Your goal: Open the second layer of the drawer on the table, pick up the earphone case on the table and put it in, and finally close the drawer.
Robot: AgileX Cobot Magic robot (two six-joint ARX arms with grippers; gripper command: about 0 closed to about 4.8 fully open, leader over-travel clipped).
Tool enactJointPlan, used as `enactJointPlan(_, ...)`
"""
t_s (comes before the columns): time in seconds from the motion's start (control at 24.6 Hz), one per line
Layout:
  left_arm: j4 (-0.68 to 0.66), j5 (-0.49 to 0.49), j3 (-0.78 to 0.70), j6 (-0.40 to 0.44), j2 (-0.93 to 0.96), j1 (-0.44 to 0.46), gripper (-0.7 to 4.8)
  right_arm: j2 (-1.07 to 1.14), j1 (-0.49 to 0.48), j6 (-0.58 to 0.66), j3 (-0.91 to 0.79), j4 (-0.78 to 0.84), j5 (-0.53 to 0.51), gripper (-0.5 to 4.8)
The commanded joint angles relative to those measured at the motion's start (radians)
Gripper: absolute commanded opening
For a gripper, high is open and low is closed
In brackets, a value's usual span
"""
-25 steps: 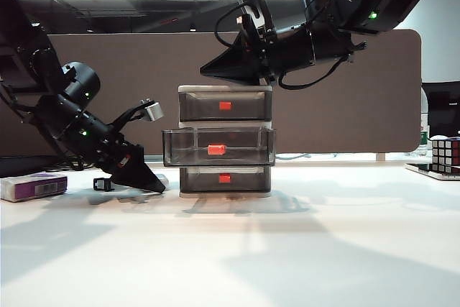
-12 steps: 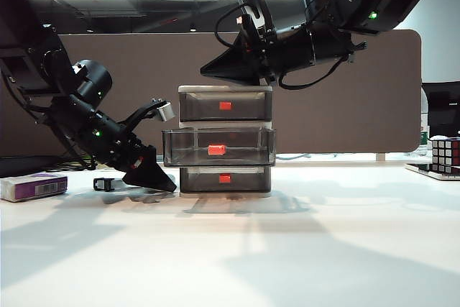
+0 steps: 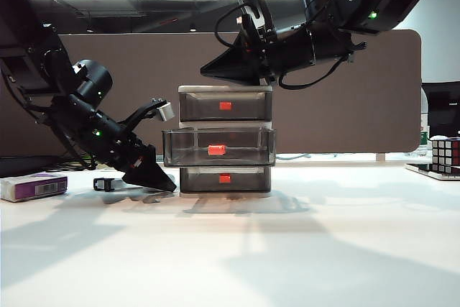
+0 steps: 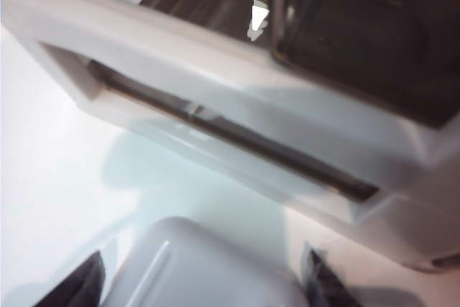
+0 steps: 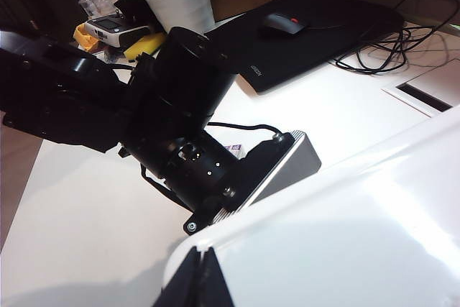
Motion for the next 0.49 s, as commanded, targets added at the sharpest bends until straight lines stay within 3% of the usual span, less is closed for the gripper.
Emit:
enactJointPlan(0.04, -0.025, -0.028, -0.002, 0.005, 0.005, 0.002, 2.63, 0.011, -0.003, 0.009, -0.012, -0.078, 0.014, -0.05)
enactJointPlan(0.16, -0.026, -0.027, -0.002, 0.005, 0.005, 0.002, 2.09, 0.011, -0.003, 0.009, -0.012, -0.077, 0.017, -0.05)
enactJointPlan(0.49, -0.031, -0.042, -0.002, 0.005, 0.004, 0.002, 2.03, 0.011, -0.003, 0.009, -0.012, -0.084, 0.017, -0.05)
